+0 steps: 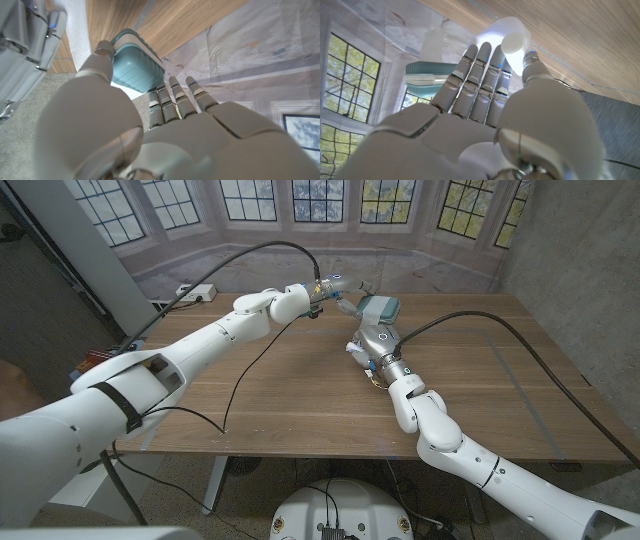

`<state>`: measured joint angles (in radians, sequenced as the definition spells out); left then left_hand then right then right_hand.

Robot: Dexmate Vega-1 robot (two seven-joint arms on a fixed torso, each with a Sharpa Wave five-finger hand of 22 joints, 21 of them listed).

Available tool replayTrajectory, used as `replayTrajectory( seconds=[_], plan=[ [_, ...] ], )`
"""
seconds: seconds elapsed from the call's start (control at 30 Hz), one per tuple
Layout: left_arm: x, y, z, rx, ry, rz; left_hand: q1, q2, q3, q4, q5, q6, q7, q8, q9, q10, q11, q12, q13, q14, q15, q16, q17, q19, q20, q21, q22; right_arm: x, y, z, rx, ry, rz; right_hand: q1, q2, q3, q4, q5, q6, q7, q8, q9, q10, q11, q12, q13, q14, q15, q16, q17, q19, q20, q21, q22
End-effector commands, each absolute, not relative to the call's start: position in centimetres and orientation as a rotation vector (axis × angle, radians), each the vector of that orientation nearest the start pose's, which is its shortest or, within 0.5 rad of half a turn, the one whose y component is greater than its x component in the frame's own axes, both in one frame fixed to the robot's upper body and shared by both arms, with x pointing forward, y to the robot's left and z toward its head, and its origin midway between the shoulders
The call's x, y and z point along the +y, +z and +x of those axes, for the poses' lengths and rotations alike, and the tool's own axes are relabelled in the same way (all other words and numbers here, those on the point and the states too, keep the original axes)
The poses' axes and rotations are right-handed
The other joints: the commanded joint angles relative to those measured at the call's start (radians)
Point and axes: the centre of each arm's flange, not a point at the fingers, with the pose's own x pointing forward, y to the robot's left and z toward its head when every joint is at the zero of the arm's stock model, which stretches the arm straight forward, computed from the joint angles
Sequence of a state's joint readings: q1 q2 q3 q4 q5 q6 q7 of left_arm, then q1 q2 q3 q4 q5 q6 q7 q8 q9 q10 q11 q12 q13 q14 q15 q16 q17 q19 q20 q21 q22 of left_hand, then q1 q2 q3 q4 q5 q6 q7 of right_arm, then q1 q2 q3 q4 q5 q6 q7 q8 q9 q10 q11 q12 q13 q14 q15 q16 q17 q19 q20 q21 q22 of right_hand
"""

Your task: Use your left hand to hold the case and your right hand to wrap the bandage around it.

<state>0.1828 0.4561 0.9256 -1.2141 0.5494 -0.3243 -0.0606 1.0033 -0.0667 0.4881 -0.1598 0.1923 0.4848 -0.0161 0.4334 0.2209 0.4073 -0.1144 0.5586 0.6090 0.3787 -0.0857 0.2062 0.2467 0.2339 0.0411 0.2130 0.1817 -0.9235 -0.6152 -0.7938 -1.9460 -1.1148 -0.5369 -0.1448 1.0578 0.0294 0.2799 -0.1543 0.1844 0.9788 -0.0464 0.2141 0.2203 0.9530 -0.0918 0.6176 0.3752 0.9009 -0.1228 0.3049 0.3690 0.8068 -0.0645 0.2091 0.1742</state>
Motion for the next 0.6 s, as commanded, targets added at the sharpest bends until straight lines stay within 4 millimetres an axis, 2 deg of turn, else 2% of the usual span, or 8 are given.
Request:
replayTrajectory(
  seconds=[0.03,0.6],
  plan=[
    [5.6,14.6,63.9,-1.032,-0.365,1.555,-0.061,0.065,0.011,0.009,0.004,0.094,-0.038,0.379,0.003,0.053,-0.040,0.007,0.003,0.001,0.008,0.001,0.001,-0.005,-0.004,-0.004,0.003,-11.7,-3.8,54.3,-0.806,-0.336,-1.629,0.002,0.009,0.000,0.001,0.000,0.006,-0.007,0.006,0.005,0.001,-0.005,-0.005,0.000,0.012,-0.094,-0.003,0.003,0.008,-0.006,0.008,0.005],
    [5.8,14.5,64.1,-1.033,-0.373,1.544,-0.063,0.065,0.011,0.008,0.004,0.094,-0.039,0.380,0.004,0.053,-0.045,0.007,0.003,0.002,0.007,0.002,0.001,-0.004,-0.005,-0.004,0.003,-13.3,-3.5,55.6,-0.824,-0.345,-1.676,0.002,0.011,0.002,0.001,0.000,0.010,-0.012,0.008,0.005,0.003,-0.007,-0.005,0.000,0.015,-0.095,-0.004,0.006,0.008,-0.009,0.007,0.005]
  ],
)
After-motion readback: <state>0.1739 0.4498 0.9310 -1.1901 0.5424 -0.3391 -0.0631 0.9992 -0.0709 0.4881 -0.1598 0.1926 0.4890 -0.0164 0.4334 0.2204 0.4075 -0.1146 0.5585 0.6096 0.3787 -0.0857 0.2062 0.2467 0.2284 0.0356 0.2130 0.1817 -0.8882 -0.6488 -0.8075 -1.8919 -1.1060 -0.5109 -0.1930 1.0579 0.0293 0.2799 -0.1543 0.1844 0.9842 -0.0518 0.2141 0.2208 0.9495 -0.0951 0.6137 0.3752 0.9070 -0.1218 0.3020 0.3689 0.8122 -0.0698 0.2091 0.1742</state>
